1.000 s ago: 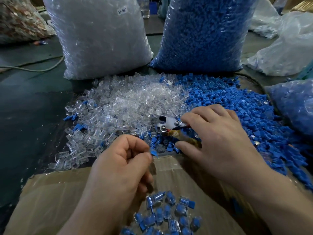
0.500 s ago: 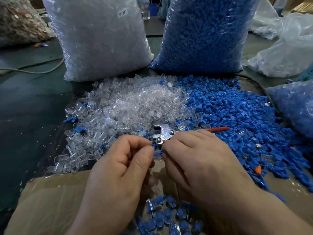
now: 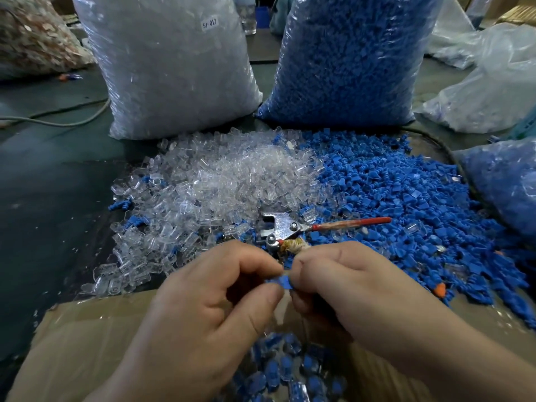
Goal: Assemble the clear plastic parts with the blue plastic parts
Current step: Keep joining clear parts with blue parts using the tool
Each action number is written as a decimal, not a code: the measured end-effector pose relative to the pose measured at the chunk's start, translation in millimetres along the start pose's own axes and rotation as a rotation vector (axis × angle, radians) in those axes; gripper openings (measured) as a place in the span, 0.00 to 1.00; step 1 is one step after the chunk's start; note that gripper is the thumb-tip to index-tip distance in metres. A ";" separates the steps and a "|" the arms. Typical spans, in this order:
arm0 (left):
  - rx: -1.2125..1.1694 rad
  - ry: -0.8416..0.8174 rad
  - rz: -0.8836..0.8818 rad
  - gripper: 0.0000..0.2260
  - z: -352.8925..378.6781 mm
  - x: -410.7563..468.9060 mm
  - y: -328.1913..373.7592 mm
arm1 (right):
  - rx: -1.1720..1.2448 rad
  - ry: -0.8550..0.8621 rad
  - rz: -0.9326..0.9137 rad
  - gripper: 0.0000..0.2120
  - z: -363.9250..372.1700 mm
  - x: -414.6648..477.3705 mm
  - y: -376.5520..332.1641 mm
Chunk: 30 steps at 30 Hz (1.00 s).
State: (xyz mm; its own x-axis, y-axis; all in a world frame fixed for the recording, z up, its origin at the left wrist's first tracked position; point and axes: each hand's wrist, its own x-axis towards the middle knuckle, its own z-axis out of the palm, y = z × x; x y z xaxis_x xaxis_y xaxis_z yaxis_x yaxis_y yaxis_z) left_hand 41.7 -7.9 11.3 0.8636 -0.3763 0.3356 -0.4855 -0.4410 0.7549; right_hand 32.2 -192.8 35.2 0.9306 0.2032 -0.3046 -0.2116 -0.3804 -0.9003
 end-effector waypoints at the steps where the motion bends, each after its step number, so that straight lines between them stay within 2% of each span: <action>1: 0.025 -0.004 -0.034 0.07 -3.1 1.1 -1.9 | -0.271 0.084 -0.065 0.15 -1.6 1.0 3.6; 3: 0.085 -0.080 -0.106 0.05 -8.2 2.6 -6.3 | -0.784 0.246 -0.155 0.18 -4.4 0.5 10.6; 4: 0.152 -0.129 -0.114 0.05 -8.5 2.6 -9.1 | -0.944 0.290 -0.163 0.17 -5.5 -0.2 13.4; 6: 0.288 -0.211 -0.086 0.07 -6.5 1.8 -12.9 | -1.067 0.319 -0.156 0.16 -5.0 0.4 17.7; 9: 0.330 -0.302 -0.054 0.11 -1.1 1.5 -10.7 | -1.104 0.343 -0.174 0.18 -5.3 4.4 23.2; 13: 0.317 -0.359 -0.024 0.10 0.2 2.5 -7.3 | -1.120 0.374 -0.191 0.21 -3.1 10.8 26.7; 15: 0.311 -0.309 -0.033 0.10 0.8 1.4 -7.0 | -1.143 0.349 -0.203 0.21 0.9 15.2 27.5; 19: 0.420 -0.037 -0.151 0.12 0.7 2.2 -16.5 | -1.132 0.323 -0.259 0.20 7.0 23.2 26.1; 21: 0.536 -0.016 -0.190 0.20 1.8 5.3 -22.9 | -1.119 0.315 -0.287 0.20 8.2 27.1 26.6; 23: 0.610 -0.057 -0.195 0.24 6.2 6.8 -25.9 | -1.106 0.294 -0.298 0.20 9.1 30.9 26.8; 30: 0.633 -0.068 -0.174 0.13 15.2 9.1 -26.0 | -1.059 0.281 -0.345 0.16 7.2 35.9 30.5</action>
State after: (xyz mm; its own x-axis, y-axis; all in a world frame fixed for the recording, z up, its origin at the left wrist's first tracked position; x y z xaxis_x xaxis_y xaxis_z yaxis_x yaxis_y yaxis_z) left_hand 60.1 -12.3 -13.8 0.9362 -0.2976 0.1868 -0.3437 -0.8863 0.3104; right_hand 57.0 -190.6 -5.5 0.9522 0.2860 0.1070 0.3009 -0.9386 -0.1689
